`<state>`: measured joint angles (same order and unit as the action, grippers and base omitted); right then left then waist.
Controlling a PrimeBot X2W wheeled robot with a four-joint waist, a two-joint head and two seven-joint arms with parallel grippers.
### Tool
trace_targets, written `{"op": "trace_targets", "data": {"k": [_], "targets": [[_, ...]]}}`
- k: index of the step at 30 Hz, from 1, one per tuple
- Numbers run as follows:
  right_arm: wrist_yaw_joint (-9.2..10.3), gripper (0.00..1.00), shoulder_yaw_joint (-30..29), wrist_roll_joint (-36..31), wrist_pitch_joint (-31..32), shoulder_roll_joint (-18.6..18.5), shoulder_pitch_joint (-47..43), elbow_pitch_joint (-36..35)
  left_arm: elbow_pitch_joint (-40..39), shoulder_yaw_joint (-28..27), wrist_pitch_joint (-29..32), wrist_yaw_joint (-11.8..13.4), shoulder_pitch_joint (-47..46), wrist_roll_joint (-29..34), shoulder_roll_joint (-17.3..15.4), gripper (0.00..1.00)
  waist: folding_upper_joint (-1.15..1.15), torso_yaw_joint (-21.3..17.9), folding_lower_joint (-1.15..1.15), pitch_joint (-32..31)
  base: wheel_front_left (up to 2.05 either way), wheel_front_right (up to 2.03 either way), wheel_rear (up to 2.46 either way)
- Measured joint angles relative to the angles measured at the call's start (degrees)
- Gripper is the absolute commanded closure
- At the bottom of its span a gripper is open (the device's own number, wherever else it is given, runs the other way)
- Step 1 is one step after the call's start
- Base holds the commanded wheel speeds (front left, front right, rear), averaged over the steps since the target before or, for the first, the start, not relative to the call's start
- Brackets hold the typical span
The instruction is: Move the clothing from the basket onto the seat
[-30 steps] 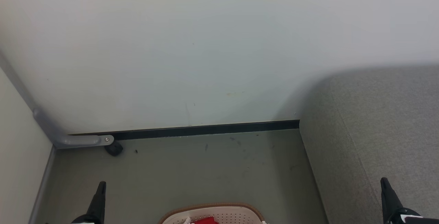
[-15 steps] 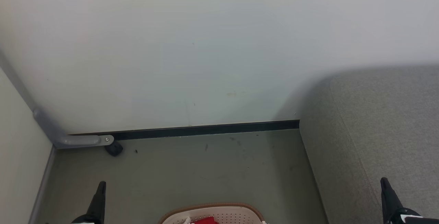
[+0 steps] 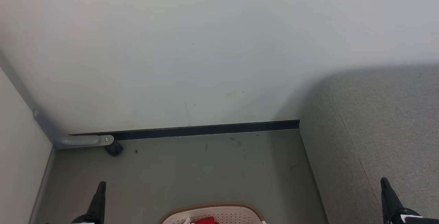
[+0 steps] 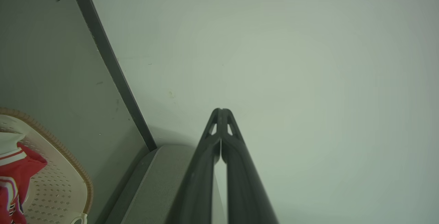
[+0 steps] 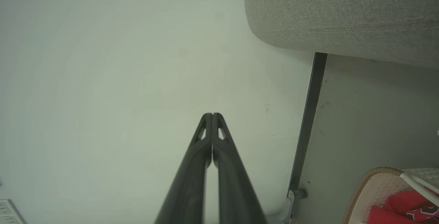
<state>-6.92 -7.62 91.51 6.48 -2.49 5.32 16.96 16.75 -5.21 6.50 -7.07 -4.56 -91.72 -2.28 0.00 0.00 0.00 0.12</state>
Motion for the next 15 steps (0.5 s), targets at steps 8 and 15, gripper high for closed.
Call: {"op": "trace_targets", "data": {"k": [8, 15], "targets": [[0.0, 1.0, 0.0, 0.0, 0.0, 0.0, 0.0, 0.0, 0.0, 0.0, 0.0, 0.0, 0.0, 0.0, 0.0, 1.0, 0.0, 0.0, 0.0, 0.0, 0.0, 0.0, 0.0], [0.0, 1.0, 0.0, 0.0, 0.0, 0.0, 0.0, -0.01, 0.0, 0.0, 0.0, 0.0, 0.0, 0.0, 0.0, 1.0, 0.0, 0.0, 0.0, 0.0, 0.0, 0.0, 0.0]]}}
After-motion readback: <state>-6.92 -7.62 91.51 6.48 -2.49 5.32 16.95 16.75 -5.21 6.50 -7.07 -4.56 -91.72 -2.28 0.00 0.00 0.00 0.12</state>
